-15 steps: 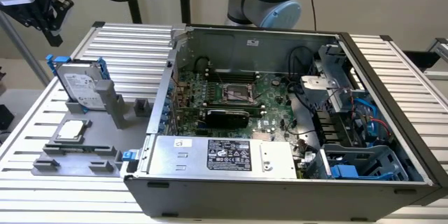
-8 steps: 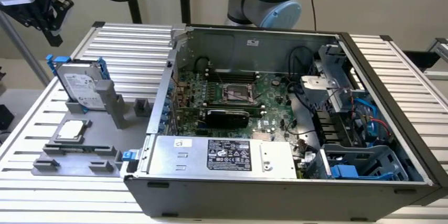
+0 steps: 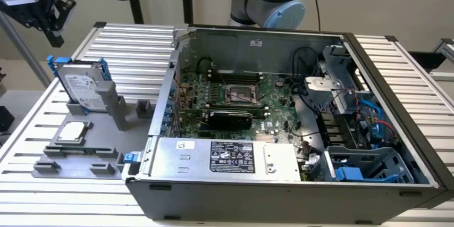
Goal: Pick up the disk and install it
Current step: 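Pick up the disk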
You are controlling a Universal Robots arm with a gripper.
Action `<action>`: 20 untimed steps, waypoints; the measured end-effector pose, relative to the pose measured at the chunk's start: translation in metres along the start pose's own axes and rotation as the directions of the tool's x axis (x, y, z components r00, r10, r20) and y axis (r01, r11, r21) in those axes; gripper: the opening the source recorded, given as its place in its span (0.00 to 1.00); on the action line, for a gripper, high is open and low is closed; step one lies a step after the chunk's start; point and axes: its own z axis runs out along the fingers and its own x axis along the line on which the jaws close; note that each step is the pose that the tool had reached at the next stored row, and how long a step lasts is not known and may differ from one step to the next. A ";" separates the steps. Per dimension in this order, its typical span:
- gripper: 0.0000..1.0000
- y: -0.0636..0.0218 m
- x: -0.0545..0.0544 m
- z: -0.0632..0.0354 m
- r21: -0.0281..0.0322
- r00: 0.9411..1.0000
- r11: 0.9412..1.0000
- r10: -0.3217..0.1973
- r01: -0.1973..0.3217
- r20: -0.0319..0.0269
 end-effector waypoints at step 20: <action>0.00 0.0000 0.000 0.0006 0.001 0.935 0.935 -0.356 0.356 -0.006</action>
